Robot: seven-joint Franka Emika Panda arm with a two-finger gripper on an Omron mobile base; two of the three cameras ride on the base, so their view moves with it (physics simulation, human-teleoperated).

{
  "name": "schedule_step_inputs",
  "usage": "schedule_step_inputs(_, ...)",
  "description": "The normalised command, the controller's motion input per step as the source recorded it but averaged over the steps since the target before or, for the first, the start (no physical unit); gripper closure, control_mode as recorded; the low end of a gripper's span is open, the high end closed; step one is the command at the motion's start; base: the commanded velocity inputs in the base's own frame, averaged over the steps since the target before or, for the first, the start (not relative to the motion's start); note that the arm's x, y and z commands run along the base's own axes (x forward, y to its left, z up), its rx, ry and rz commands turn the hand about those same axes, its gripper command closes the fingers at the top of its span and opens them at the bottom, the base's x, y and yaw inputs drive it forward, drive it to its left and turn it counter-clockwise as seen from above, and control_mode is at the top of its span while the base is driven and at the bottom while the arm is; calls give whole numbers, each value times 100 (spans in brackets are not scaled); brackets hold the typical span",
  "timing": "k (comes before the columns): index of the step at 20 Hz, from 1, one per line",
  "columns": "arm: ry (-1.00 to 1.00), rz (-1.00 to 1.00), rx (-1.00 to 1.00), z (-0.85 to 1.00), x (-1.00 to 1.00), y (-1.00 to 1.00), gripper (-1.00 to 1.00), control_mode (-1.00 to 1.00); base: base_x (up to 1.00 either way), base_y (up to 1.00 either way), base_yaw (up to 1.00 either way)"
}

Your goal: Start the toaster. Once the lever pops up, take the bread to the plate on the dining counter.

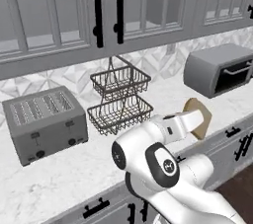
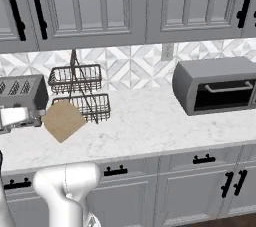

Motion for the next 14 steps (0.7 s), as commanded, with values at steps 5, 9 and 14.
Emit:
schedule_step_inputs(5, 0, 0, 0, 0, 0, 0, 100, 100, 0, -58, -65)
schedule_step_inputs(9, 0, 0, 0, 0, 0, 0, 100, 100, 0, -49, -69)
schedule_step_inputs(14, 0, 0, 0, 0, 0, 0, 100, 100, 6, -38, -73)
